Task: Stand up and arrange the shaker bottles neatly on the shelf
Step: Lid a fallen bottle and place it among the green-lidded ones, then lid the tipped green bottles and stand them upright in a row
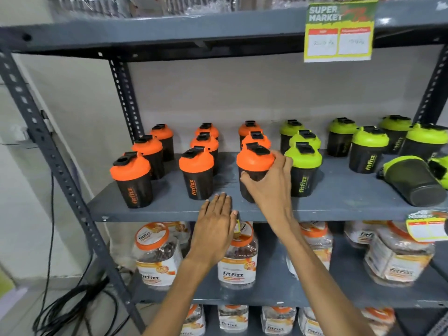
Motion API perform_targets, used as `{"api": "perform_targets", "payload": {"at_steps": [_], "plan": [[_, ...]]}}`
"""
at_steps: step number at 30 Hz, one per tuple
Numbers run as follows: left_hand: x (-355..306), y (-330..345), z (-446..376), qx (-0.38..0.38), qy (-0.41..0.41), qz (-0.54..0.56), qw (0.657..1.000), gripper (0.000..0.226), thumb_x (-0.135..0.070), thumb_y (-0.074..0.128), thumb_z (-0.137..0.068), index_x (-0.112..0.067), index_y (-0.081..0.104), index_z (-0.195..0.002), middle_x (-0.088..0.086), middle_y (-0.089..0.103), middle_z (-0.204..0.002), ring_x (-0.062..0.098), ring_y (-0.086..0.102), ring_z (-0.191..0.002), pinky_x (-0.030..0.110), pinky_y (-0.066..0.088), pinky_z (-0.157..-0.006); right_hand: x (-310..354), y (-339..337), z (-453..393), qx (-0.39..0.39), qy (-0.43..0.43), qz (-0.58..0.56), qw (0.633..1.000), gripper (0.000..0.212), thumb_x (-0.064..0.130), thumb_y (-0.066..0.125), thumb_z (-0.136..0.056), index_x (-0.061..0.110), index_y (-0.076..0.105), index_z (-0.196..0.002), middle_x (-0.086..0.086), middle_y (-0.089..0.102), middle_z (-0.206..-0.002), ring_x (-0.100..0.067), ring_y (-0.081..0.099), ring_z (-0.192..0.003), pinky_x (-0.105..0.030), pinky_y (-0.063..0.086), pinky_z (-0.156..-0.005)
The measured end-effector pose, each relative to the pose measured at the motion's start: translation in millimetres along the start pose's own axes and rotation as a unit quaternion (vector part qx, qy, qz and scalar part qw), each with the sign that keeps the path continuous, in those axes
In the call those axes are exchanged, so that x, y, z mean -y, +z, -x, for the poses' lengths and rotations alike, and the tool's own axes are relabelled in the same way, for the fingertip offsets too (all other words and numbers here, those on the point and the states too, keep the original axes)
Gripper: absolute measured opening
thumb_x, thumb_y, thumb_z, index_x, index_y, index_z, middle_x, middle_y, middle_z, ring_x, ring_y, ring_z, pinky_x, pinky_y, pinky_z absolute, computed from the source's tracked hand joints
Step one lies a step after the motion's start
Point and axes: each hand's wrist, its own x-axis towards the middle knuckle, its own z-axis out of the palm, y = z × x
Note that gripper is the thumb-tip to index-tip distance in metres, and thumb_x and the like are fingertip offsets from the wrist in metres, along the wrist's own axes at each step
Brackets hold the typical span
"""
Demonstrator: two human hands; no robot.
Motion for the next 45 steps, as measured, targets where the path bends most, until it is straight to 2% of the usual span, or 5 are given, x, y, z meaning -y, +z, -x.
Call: {"api": "perform_targets", "payload": {"at_steps": [13, 19, 32, 41, 45], "plan": [[-15.7, 4.7, 9.6, -0.018, -0.022, -0.027, 0.999, 0.055, -0.037, 0.023, -0.105, -0.007, 0.043, -0.146, 0.014, 0.046, -0.151, 0.030, 0.038, -0.143, 0.051, 0.026, -0.119, -25.9, 4.0, 18.7, 0.040, -0.010, -0.010, 0.999, 0.104, 0.038, 0.077, -0.078, 0.013, 0.011, -0.154, -0.012, 0.028, -0.148, -0.031, 0.046, -0.133, -0.039, 0.046, -0.105], [-56.5, 6.8, 20.5, -0.030, -0.046, -0.023, 0.998, 0.054, -0.038, 0.025, -0.105, -0.009, 0.042, -0.148, 0.012, 0.043, -0.154, 0.027, 0.034, -0.145, 0.048, 0.023, -0.120, -61.6, -76.0, 66.8, 0.047, -0.063, -0.062, 0.995, 0.056, 0.028, 0.068, -0.088, 0.023, 0.040, -0.136, 0.001, 0.049, -0.128, -0.004, 0.055, -0.106, -0.026, 0.051, -0.087], [-274.5, 41.7, -53.0, -0.009, 0.029, 0.052, 0.998, 0.055, -0.040, 0.024, -0.105, -0.009, 0.042, -0.147, 0.010, 0.045, -0.153, 0.026, 0.039, -0.142, 0.043, 0.026, -0.120, -185.6, -267.4, -51.2, -0.028, -0.084, 0.055, 0.995, 0.021, 0.023, 0.064, -0.087, 0.018, 0.059, -0.106, -0.001, 0.058, -0.103, -0.019, 0.058, -0.089, -0.029, 0.047, -0.083], [-311.5, 61.0, -92.2, 0.025, -0.010, 0.049, 0.998, 0.063, -0.045, 0.015, -0.103, -0.009, 0.040, -0.148, 0.011, 0.042, -0.155, 0.025, 0.034, -0.145, 0.041, 0.020, -0.120, -219.9, -315.2, -122.9, 0.143, 0.167, 0.074, 0.973, 0.082, 0.056, 0.067, -0.081, -0.002, 0.036, -0.129, -0.021, 0.044, -0.136, -0.037, 0.041, -0.132, -0.039, 0.036, -0.102], [-313.4, 67.6, -90.3, 0.025, -0.012, 0.026, 0.999, 0.072, -0.048, 0.006, -0.099, -0.009, 0.045, -0.145, 0.011, 0.045, -0.153, 0.025, 0.037, -0.144, 0.043, 0.024, -0.120, -225.9, -307.0, -121.4, 0.192, 0.204, 0.037, 0.959, 0.079, 0.063, 0.062, -0.081, 0.001, 0.030, -0.118, -0.017, 0.050, -0.131, -0.032, 0.051, -0.122, -0.033, 0.041, -0.091]]}}
